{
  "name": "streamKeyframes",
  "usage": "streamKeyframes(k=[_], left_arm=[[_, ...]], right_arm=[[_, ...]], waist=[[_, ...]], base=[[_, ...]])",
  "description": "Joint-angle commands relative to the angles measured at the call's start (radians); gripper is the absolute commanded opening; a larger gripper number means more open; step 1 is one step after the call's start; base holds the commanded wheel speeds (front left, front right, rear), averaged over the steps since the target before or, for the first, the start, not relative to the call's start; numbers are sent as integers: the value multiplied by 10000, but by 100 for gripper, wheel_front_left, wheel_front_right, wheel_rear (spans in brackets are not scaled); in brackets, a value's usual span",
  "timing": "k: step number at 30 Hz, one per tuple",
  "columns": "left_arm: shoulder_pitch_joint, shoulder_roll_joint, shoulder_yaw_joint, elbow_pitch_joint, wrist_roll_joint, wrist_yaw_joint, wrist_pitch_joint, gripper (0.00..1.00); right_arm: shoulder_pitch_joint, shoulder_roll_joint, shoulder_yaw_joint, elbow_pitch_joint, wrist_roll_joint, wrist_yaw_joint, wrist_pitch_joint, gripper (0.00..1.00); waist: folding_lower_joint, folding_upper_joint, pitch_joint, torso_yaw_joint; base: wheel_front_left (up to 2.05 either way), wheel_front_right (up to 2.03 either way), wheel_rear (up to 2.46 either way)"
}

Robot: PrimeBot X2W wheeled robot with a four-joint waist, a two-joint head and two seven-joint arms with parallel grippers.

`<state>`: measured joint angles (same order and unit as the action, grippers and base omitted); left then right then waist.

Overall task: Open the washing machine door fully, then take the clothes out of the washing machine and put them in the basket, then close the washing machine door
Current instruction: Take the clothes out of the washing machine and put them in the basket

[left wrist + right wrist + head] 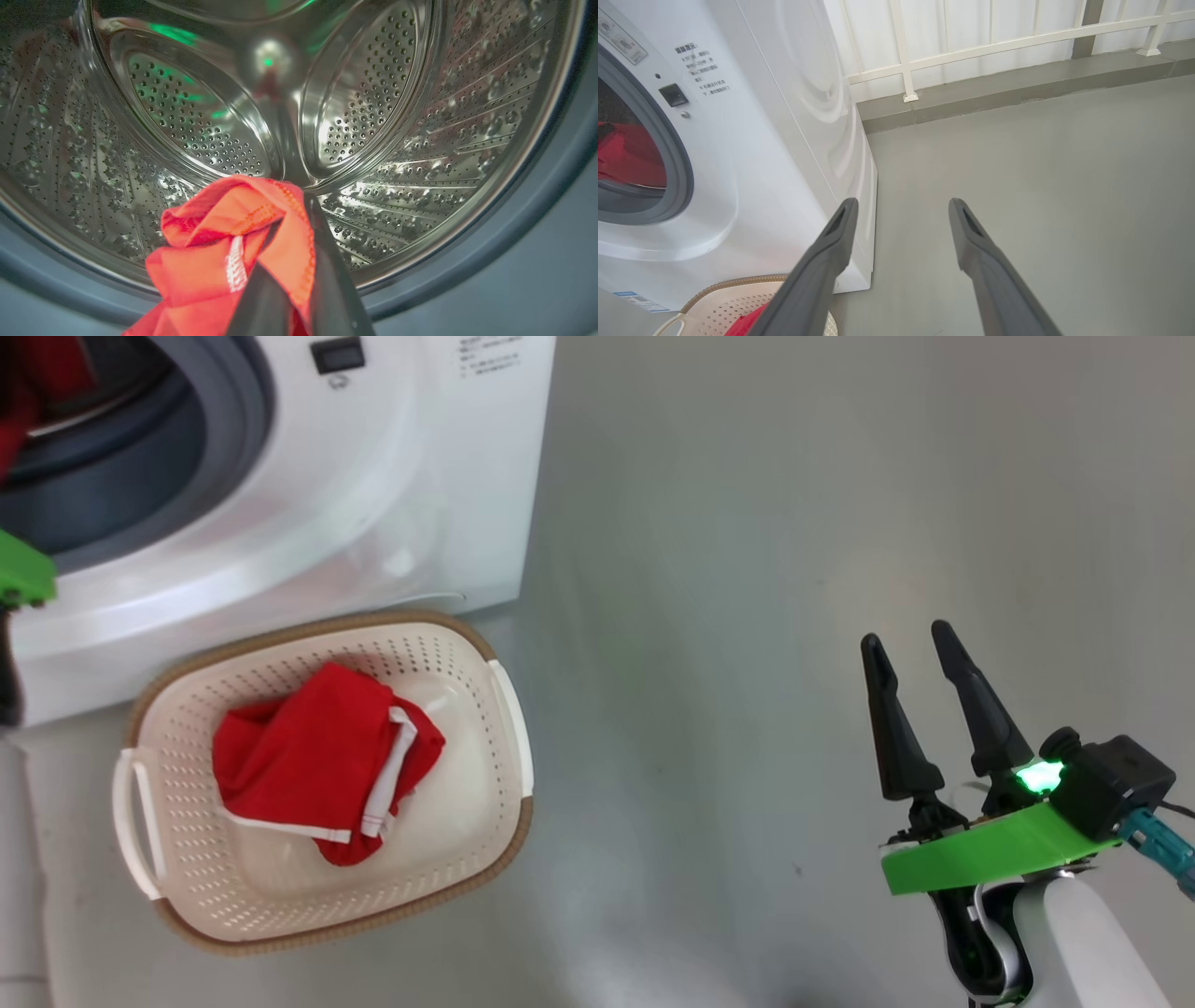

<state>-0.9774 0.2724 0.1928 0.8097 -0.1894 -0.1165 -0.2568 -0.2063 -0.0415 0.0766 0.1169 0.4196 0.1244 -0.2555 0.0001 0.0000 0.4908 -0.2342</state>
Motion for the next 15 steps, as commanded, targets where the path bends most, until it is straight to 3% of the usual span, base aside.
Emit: streamKeyframes(k=[1,15], left_arm=[[395,349,283,-644,-27,-84,-49,0],[3002,-594,479,-4464,-233,-139,-49,0]], right_arm=[[286,-87,147,-176,-90,63,-63,100],[739,-87,-33,-37,-303,63,-63,100]], waist=[[-1,0,-255,159],[-1,0,-1166,596]], base=[[0,0,0],[0,0,0]])
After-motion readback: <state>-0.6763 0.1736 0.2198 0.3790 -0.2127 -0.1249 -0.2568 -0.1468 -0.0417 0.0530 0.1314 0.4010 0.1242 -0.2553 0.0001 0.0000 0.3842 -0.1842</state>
